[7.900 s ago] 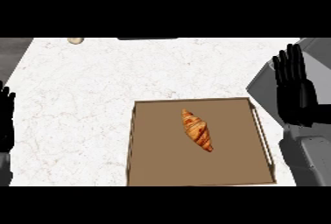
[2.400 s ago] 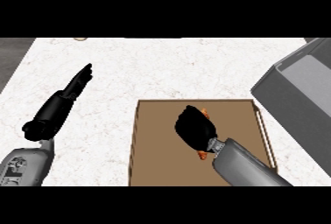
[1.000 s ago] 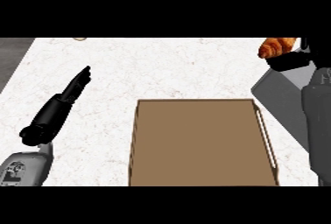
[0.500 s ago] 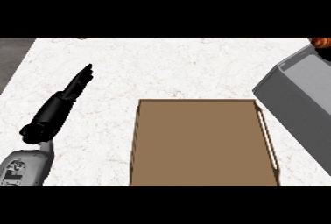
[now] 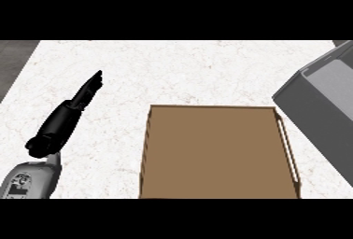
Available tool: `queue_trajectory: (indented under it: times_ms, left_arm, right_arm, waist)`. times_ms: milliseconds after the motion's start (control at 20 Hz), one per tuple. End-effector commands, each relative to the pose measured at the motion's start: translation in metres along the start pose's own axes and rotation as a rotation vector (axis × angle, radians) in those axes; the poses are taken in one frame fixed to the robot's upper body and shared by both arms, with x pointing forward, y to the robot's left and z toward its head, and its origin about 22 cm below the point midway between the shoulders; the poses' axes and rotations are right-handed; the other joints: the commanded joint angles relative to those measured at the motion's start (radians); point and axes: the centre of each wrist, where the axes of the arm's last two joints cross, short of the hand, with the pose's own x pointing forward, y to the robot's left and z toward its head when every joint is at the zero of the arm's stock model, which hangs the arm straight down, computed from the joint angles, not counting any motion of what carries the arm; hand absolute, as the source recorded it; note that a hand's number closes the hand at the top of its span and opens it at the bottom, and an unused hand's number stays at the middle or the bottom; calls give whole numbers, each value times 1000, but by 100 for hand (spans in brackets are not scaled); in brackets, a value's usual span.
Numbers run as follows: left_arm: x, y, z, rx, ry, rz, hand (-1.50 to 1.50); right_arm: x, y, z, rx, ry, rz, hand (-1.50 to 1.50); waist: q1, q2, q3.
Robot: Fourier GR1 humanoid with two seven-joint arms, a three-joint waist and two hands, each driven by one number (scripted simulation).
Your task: Pick the croissant from the tray and place it in the cardboard box
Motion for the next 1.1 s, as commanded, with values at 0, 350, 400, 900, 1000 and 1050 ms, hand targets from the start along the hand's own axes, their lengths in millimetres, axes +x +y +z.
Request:
queue_trajectory:
  times_ms: [0, 350, 400, 900, 1000, 1050]
  left_arm:
    - [-2, -3, 9, -5, 3, 6, 0]
    - [10, 2, -9, -1, -12, 7, 0]
    - [0, 3, 1, -1, 5, 5, 0]
    - [1, 0, -3, 11, -8, 12, 0]
    - [-5, 5, -2, 26, 13, -2, 0]
    - [2, 6, -8, 13, 3, -4, 0]
  right_arm:
    - [-46, -6, 3, 164, 25, 55, 150]
    - [-67, -2, 0, 326, -58, 5, -150]
    - [-59, 14, -2, 301, -110, -22, -150]
    - [-50, -3, -12, -98, -266, -927, -150]
    - [-72, -14, -5, -122, -219, -1050, -150]
    - [-71, -11, -6, -138, -191, -1083, -150]
  waist:
    - [1, -1, 0]
    - [6, 2, 1]
    - [-2, -2, 0]
    - [-11, -7, 5]
    - [-24, -3, 3]
    - [-12, 0, 3]
